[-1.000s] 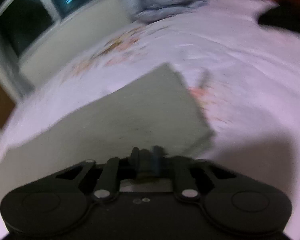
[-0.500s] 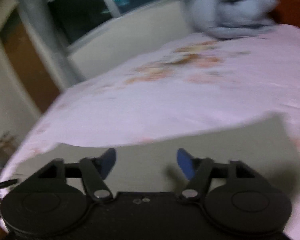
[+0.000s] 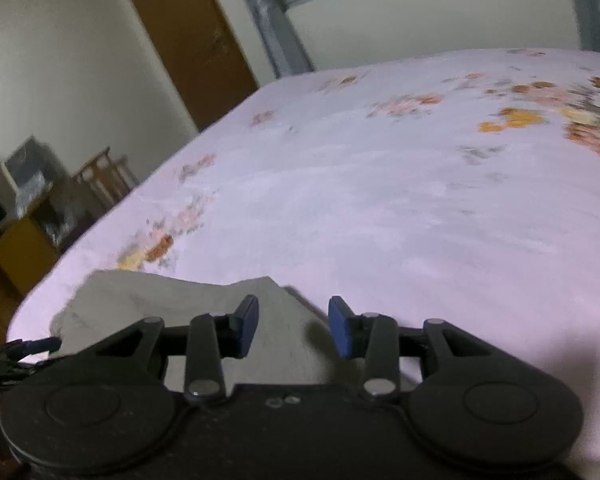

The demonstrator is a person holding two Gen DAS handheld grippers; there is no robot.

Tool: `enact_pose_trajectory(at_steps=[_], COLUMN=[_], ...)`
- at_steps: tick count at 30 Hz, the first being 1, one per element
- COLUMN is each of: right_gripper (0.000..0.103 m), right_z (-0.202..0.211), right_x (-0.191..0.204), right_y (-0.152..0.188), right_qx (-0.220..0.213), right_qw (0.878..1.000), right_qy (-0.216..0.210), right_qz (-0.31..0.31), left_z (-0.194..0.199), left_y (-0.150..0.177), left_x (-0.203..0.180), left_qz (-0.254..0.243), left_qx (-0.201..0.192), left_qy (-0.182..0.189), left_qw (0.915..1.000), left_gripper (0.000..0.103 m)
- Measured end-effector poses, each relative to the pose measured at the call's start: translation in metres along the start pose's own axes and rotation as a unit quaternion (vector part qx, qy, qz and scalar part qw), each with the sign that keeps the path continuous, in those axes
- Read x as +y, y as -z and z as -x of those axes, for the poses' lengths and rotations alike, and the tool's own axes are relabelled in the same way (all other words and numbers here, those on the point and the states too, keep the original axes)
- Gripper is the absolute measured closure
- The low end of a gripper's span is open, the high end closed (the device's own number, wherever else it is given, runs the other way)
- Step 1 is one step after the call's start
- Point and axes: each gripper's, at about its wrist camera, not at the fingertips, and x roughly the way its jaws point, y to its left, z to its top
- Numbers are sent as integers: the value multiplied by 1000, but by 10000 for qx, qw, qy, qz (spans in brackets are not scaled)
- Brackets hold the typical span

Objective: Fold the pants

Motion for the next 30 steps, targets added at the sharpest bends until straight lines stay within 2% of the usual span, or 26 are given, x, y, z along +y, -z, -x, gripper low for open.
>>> enact_pose_trajectory(at_steps=[4,7,10,11,15,17,18,19,20,23,25,27,28,30], right_gripper=[71,70,72,73,74,77,80,93,99,103,103,103,103,103], right_z=[-26,-36,-43,-45,-47,-51,-53,-53,-51,-48,-48,-53,-56,-57], right_x=[17,21,25,28,28,23,24,29,37,61,70,69,67,63], right_y=[-2,-3,-3,-3,-7,-9,-9,-8,-6,1,3,6,8,9], right_qx=[303,481,755,862,847,834,806,761,697,554,444,522,553,576], right_qw=[9992,9980,9936,9922,9905,9911,9914,9922,9924,9870,9827,9829,9830,9858], right_qy=[-186,-293,-729,-750,-908,-975,-952,-830,-666,14,397,476,527,517], right_qz=[188,301,412,500,585,367,388,536,762,1510,1751,1699,1670,1490], left_z=[-3,-2,-2,-2,-2,3,3,2,-1,-7,-5,-4,-3,3], left_y=[6,6,4,4,5,6,6,6,5,6,9,12,13,9], left_x=[-5,-3,1,1,1,5,7,7,5,-10,-13,-13,-16,-21], left_qz=[-234,-74,49,37,23,285,478,584,571,307,341,435,331,335], left_qx=[-42,-71,-80,-80,-126,-323,-377,-379,-342,-287,-384,-473,-514,-558], left_qy=[54,136,212,224,216,188,199,125,44,-282,-431,-546,-689,-742], left_qw=[9997,9999,9997,9997,9997,9989,9979,9975,9978,9987,9978,9964,9957,9951], left_gripper=[2,2,2,2,2,2,2,2,2,2,2,6,12,12])
